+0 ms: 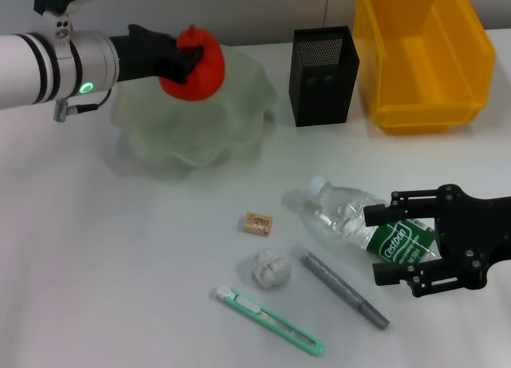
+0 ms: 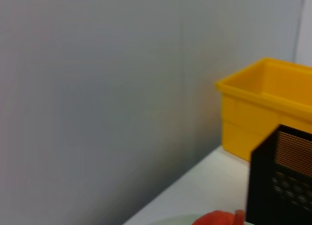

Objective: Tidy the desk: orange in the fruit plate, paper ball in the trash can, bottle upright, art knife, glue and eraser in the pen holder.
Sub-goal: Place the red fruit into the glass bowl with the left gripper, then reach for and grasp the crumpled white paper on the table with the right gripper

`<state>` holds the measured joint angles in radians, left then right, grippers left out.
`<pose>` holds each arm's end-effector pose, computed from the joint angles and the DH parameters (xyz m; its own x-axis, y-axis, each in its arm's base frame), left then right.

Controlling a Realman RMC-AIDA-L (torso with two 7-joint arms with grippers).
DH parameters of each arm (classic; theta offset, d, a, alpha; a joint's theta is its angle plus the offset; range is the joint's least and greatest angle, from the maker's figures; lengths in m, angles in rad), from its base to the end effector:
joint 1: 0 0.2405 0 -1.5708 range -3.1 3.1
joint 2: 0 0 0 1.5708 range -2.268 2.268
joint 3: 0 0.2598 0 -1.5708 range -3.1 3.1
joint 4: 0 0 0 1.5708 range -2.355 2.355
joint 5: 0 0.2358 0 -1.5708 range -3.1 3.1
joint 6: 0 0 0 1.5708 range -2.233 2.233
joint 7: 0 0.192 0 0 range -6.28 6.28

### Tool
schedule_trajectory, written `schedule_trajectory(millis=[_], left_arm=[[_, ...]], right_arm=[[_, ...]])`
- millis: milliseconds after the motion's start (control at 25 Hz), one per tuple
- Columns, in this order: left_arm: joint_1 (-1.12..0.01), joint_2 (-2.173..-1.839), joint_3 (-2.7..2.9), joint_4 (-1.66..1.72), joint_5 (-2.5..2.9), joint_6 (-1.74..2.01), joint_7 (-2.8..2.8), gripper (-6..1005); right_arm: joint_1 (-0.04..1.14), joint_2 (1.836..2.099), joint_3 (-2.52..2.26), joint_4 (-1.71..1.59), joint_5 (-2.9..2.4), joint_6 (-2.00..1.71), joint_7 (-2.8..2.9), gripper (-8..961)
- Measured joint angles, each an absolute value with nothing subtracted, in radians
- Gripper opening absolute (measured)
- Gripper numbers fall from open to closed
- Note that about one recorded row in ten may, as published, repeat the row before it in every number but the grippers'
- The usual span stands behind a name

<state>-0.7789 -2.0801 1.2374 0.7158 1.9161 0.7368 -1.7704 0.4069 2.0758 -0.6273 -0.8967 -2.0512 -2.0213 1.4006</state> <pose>-0.1704 0.5096 -0.0779 0.8935 0.2969 0.3368 0.4408 -0.7232 -0.5318 0.2550 0.2892 0.0088 0.8164 -0.2782 -0.5061 -0.2931 -0.9547 0.0520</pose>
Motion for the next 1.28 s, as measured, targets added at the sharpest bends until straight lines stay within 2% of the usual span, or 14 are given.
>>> schedule_trajectory(millis=[160, 800, 1120, 1280], left_arm=[[-0.764, -2.08, 1.271, 0.716, 1.87, 0.687, -1.763, 59], [-0.705, -2.072, 1.278, 0.771, 1.851, 0.743, -1.749, 675], [-0.542, -2.064, 1.129, 0.929, 1.732, 1.222, -1.642, 819], [-0.49, -2.056, 1.008, 0.915, 1.707, 1.486, -1.628, 819]], right_arm=[[0.409, 2.075, -0.627, -0.888, -2.051, -2.017, 1.398, 728], [0.415, 2.071, -0.615, -0.887, -2.05, -2.011, 1.378, 723], [0.429, 2.068, -0.62, -0.946, -2.04, -2.03, 1.442, 721], [0.449, 2.068, -0.629, -1.002, -2.042, -2.027, 1.533, 720]])
